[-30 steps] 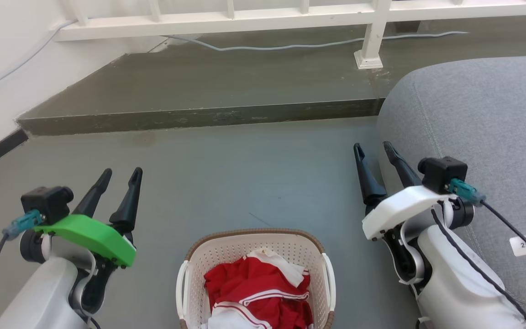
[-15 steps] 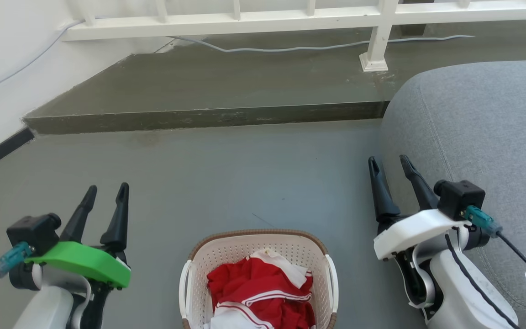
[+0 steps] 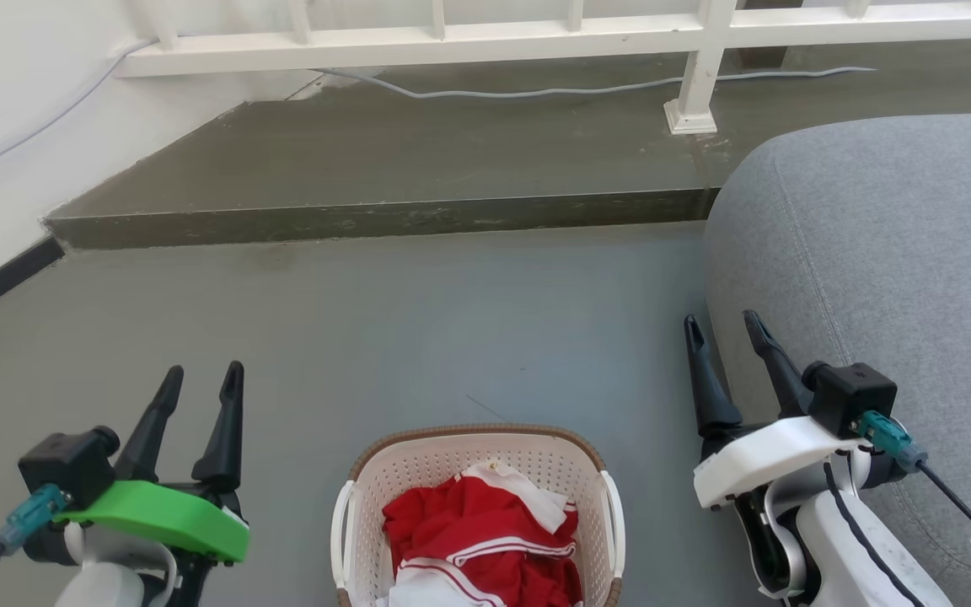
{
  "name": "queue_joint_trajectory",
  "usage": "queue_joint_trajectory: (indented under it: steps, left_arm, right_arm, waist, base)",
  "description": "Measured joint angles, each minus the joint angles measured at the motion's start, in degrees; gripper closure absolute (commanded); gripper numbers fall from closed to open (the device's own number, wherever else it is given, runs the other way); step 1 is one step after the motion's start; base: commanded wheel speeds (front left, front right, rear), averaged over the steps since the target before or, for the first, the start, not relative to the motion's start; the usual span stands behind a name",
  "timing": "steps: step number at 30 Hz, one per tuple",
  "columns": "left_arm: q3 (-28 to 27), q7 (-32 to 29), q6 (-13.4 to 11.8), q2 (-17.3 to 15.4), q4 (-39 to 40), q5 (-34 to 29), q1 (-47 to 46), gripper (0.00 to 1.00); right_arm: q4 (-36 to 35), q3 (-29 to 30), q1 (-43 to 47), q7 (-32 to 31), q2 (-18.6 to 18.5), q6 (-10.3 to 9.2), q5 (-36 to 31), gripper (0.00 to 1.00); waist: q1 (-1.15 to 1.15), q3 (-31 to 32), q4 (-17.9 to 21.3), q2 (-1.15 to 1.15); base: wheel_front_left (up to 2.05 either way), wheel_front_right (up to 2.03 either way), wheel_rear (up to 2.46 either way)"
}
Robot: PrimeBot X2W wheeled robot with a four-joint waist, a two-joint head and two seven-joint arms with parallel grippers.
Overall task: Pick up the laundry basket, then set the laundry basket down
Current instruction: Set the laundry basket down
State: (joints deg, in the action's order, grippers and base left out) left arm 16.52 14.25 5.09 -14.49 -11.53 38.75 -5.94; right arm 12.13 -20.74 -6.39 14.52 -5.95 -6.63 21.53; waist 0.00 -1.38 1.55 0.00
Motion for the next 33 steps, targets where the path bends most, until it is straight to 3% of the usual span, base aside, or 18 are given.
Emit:
queue_joint_trajectory:
  steps: [33]
  left_arm:
    - [-3.7,0.0,1.7,3.5,2.2,-4.7,3.9,0.00]
  right_arm:
    - [-1.0,1.3,2.3,0.0,1.1,1.07,-2.9,0.00]
  waist:
    - [0.00,-0.1,0.2,0.00]
  base:
    - [0.00,0.00,0.00]
